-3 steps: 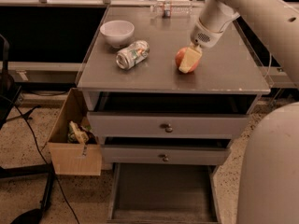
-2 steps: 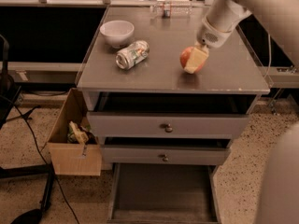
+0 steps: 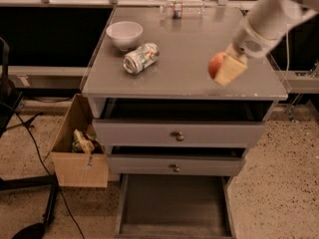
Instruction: Place apple into bottom drawer
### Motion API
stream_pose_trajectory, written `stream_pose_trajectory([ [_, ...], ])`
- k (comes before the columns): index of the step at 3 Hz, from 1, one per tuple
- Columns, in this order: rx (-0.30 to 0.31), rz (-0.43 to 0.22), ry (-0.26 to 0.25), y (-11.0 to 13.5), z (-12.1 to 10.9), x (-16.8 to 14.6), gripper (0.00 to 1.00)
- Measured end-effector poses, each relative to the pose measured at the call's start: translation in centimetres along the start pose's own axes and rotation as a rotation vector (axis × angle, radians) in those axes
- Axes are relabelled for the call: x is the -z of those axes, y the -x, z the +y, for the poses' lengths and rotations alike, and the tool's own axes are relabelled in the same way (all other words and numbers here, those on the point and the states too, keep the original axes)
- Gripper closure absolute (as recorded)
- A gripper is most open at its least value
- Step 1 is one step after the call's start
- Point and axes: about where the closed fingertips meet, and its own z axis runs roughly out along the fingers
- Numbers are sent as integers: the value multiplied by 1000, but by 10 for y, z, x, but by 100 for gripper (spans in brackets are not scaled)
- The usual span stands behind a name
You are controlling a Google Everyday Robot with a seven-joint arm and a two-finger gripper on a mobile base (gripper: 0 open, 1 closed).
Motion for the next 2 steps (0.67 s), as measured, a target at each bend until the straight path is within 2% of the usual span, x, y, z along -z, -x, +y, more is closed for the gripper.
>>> stream_pose_trajectory([
  [1, -27, 7, 16, -33, 47, 14, 100],
  [2, -27, 7, 16, -33, 47, 14, 100],
])
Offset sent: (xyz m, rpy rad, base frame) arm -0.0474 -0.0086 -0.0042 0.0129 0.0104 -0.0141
